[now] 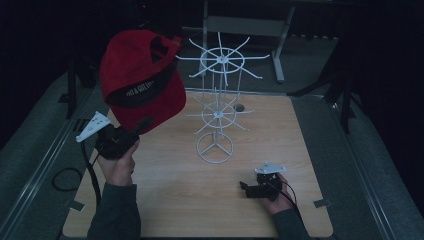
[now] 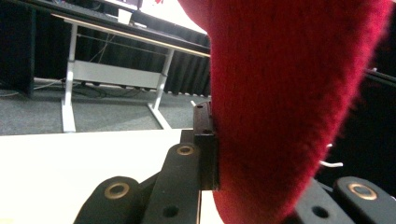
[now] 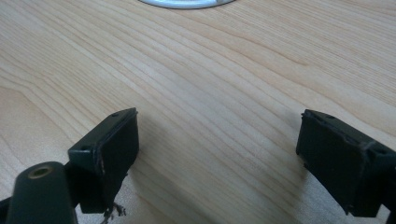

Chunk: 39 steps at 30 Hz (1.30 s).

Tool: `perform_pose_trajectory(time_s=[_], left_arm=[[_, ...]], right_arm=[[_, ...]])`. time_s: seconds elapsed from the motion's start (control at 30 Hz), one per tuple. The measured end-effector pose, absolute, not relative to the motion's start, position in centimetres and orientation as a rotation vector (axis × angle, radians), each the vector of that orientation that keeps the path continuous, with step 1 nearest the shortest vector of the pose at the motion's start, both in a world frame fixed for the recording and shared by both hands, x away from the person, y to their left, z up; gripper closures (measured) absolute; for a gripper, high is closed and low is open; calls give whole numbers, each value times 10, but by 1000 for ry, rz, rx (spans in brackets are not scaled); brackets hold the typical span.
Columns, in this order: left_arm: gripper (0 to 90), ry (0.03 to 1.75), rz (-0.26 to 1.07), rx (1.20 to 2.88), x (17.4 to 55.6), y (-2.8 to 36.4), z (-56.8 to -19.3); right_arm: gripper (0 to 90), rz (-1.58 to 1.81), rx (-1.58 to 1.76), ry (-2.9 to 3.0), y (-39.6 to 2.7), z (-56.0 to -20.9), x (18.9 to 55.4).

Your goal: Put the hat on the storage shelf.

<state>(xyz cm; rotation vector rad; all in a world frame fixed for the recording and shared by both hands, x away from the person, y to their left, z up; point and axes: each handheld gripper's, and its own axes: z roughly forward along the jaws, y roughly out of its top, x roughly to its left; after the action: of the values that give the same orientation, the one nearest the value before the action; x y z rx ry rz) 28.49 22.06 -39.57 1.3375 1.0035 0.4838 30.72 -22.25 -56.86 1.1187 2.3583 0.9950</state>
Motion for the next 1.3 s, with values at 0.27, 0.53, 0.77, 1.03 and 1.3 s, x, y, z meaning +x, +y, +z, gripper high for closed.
perform_pose_trajectory(time_s=[0.27,0.53,0.77,1.03,1.3], left_arm=[[855,992,479,1340,284,219,-394],[854,978,479,1341,284,217,-391],[854,973,482,1357,284,214,-392],[854,973,485,1377,285,211,-394],[854,978,491,1394,286,206,-396]], right_arm=[[129,994,1119,2358,-223,-569,307],[129,994,1120,2358,-222,-569,307],[129,994,1120,2358,-222,-569,307],[129,995,1119,2358,-223,-569,307],[129,994,1120,2357,-222,-569,307]])
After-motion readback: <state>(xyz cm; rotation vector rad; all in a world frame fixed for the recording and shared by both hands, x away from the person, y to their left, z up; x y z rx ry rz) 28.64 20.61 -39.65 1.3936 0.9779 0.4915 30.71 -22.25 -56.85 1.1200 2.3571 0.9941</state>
